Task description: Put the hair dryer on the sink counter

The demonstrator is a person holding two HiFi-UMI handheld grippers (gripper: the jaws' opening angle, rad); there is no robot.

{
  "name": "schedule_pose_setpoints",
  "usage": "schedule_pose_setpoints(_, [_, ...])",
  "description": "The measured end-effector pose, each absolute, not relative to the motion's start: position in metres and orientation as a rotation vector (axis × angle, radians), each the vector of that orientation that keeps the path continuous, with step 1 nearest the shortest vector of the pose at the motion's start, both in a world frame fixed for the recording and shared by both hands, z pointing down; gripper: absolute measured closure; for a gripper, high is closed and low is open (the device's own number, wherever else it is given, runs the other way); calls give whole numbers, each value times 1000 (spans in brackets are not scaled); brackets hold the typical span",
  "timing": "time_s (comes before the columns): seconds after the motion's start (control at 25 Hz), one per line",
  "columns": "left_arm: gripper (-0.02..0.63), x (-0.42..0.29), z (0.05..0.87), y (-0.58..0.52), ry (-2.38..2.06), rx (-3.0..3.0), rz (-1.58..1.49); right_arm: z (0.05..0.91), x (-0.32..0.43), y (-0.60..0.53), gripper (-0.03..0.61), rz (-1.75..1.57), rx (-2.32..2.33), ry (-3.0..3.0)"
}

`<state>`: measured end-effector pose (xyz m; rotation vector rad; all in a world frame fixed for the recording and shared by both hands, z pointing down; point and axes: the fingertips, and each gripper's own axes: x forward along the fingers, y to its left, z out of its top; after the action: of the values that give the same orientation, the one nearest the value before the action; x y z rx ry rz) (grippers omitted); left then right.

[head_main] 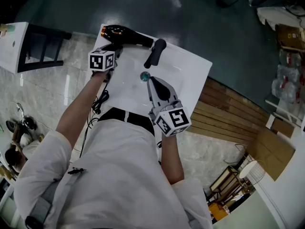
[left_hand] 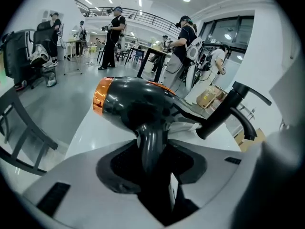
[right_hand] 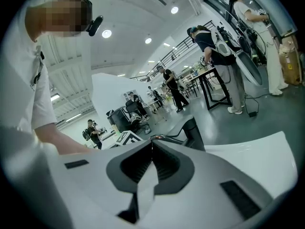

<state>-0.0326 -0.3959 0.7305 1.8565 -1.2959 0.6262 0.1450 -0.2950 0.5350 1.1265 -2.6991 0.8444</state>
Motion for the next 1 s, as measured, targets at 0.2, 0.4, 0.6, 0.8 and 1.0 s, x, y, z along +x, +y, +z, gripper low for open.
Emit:
schedule_pose_setpoints(0.2, [442, -30, 731, -399, -1279, 1874, 668, 536, 145, -297, 571, 853, 1125, -2695])
schedule_pose_setpoints(0.4, [442, -28, 736, -396, -1278, 1884, 706, 536, 145, -298, 571, 855, 1129, -2699])
schedule_pose_setpoints(0.6, [442, -25, 740, -392, -1245, 1897, 733, 535, 143, -297, 571, 857, 1127, -2698])
schedule_pose_setpoints(0.8, [417, -24, 738, -392, -1226, 1912, 739, 535, 142, -296, 571, 853, 1130, -2699])
schedule_pose_setpoints(1.0, [377, -22, 734, -390, -1208, 1936, 751, 534, 140, -293, 571, 849, 1130, -2705])
